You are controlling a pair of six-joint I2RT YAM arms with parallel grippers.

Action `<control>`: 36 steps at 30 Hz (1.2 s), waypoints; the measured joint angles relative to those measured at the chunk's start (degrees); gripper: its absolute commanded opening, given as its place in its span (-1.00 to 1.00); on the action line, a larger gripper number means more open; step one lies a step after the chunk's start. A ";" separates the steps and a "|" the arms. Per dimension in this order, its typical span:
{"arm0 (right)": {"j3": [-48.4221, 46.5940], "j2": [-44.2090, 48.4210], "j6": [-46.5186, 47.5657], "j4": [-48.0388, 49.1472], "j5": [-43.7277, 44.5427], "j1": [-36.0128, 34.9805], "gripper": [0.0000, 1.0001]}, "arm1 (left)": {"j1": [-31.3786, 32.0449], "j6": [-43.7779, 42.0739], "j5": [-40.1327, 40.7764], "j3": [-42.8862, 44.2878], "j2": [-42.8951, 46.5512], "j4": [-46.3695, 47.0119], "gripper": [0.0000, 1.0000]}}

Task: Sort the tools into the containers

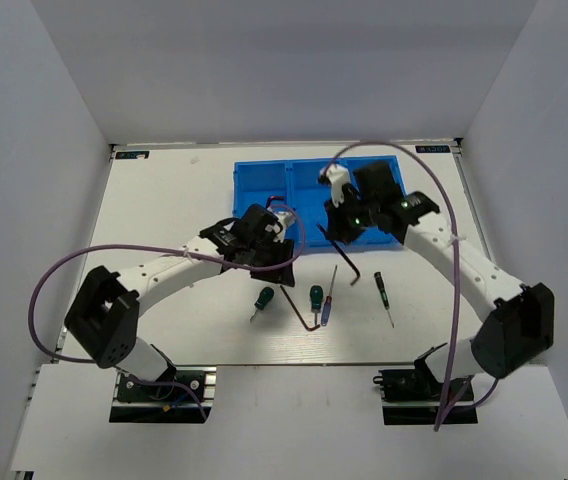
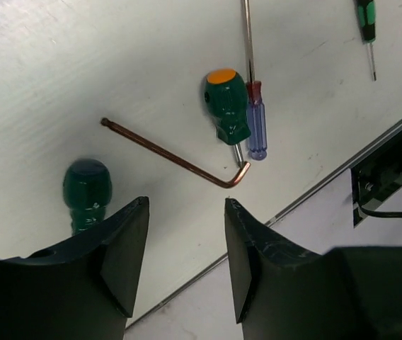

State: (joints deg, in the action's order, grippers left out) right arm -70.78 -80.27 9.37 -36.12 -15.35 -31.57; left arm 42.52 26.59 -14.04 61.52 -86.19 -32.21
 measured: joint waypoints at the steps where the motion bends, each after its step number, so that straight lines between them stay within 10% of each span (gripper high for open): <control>1: -3.23 -1.90 -0.61 0.70 -1.01 0.00 -1.00 | 0.66 0.83 -0.04 -0.07 -0.76 0.04 0.15; 14: -47.54 -44.63 -22.58 13.51 -7.30 -0.09 -1.00 | 3.87 18.91 0.09 -15.21 0.61 5.79 0.18; 18: -48.76 -48.81 -25.81 17.92 -6.36 -0.11 -0.87 | 4.96 21.27 0.57 -14.10 0.09 7.48 0.20; 21: -48.63 -50.36 -26.86 18.75 -5.77 -0.11 0.24 | 5.79 22.32 1.05 -10.84 -2.56 8.31 0.20; 22: -48.13 -50.42 -27.21 19.15 -5.84 -0.09 0.31 | 6.16 22.62 1.22 -9.62 -3.65 8.39 0.20; 36: -21.64 -26.23 -30.40 24.79 -9.92 7.41 0.37 | 10.51 28.15 9.20 1.57 -15.54 -2.73 0.00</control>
State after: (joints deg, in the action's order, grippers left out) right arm -92.42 -106.50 -21.04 -11.33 -25.28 -24.16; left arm 53.04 54.74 -4.84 63.09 -101.73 -34.94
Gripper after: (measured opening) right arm 0.687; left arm 0.502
